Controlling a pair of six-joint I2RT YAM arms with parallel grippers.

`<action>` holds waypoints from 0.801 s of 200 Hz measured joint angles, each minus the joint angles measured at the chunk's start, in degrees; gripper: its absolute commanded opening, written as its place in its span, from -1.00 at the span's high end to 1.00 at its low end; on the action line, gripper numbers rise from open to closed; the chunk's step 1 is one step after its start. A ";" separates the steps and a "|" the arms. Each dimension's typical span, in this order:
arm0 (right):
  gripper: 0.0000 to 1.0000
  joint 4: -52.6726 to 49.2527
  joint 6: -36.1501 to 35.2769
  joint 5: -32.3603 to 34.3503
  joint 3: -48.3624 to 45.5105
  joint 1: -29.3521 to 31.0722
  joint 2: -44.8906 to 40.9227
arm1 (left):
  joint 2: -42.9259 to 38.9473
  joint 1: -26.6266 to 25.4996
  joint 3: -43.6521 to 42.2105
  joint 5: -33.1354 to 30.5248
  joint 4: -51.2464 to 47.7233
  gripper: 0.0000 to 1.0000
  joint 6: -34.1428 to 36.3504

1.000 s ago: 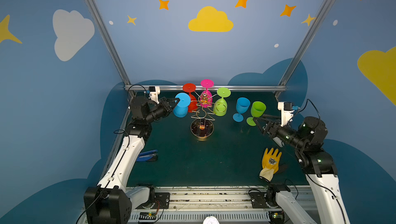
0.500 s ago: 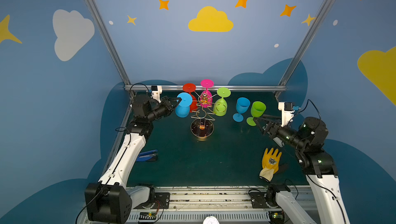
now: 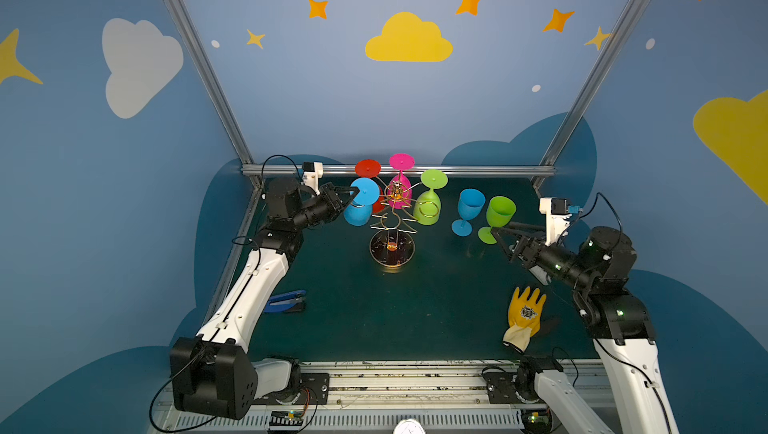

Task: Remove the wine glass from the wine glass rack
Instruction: 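Close the left gripper on the foot of the cyan glass, then pull the cyan glass off the rack toward the robot with the left gripper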

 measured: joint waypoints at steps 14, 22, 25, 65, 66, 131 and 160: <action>-0.52 0.04 0.00 0.00 0.00 0.00 0.00 | 0.46 -0.24 0.48 -0.22 -0.28 0.94 0.31; -0.52 0.07 0.00 0.00 0.00 0.00 0.00 | 0.72 -0.35 0.79 -0.39 -0.46 0.94 0.48; -0.52 0.09 0.00 0.00 0.00 0.00 0.00 | 0.83 -0.39 0.90 -0.46 -0.55 0.94 0.55; -0.52 0.09 -0.02 0.00 0.00 0.00 0.00 | 2.49 -0.61 2.91 -1.05 -1.73 0.94 1.64; -0.52 0.09 -0.02 0.00 0.00 0.00 0.00 | 2.54 -0.63 2.93 -1.05 -1.77 0.93 1.66; -0.52 0.09 -0.02 0.00 0.00 0.00 -0.07 | 4.35 -1.60 6.78 -3.04 -6.62 0.94 4.55; -0.52 0.09 -0.02 0.00 0.00 0.02 -0.09 | 4.37 -1.79 7.06 -4.35 -7.43 0.94 5.01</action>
